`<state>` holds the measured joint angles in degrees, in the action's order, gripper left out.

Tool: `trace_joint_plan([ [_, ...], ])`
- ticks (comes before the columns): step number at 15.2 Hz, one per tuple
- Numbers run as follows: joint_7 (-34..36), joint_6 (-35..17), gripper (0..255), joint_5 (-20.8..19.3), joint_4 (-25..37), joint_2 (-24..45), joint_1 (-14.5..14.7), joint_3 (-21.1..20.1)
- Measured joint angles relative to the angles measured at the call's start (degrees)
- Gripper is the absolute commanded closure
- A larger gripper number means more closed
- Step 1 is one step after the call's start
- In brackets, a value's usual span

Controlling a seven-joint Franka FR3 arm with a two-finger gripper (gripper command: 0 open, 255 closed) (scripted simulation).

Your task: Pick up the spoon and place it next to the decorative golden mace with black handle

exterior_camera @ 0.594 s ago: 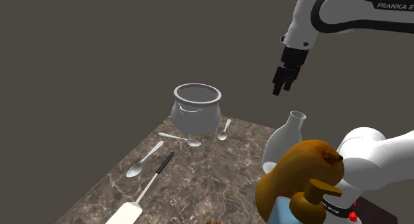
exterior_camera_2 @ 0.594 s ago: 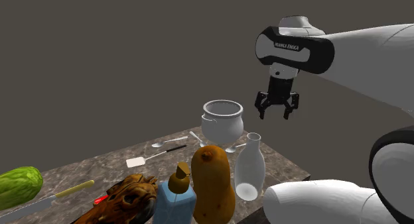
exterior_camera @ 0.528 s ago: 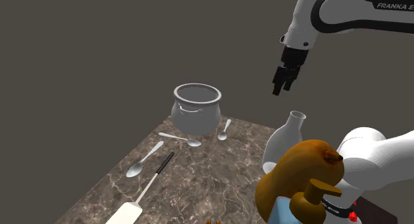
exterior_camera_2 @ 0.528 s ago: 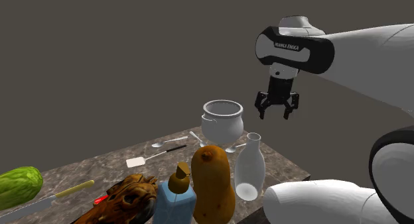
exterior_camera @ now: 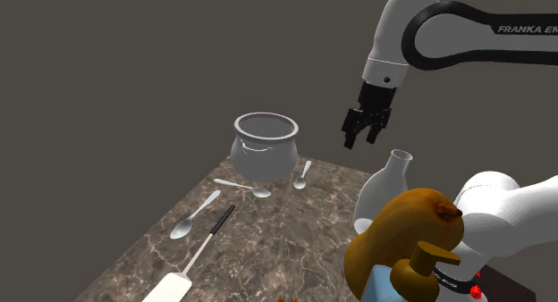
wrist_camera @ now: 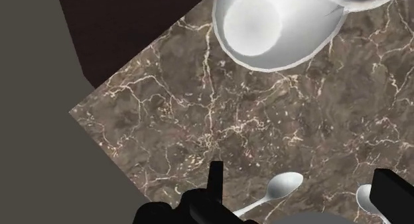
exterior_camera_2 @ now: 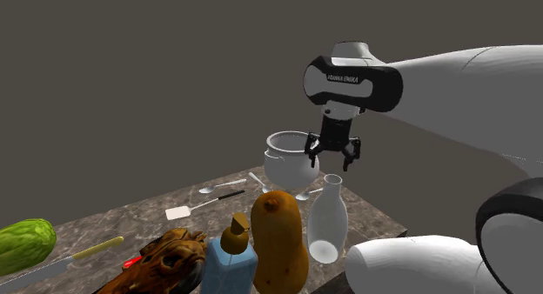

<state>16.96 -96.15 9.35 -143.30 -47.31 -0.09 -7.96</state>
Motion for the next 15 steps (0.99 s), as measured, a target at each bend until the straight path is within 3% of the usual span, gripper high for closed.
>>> trace_joint_plan([
  [9,19.5,-11.4,0,9.1,0.9,9.9,-0.3,-12.1],
  [15,33.2,-20.2,0,11.4,6.1,21.3,-2.3,-20.9],
])
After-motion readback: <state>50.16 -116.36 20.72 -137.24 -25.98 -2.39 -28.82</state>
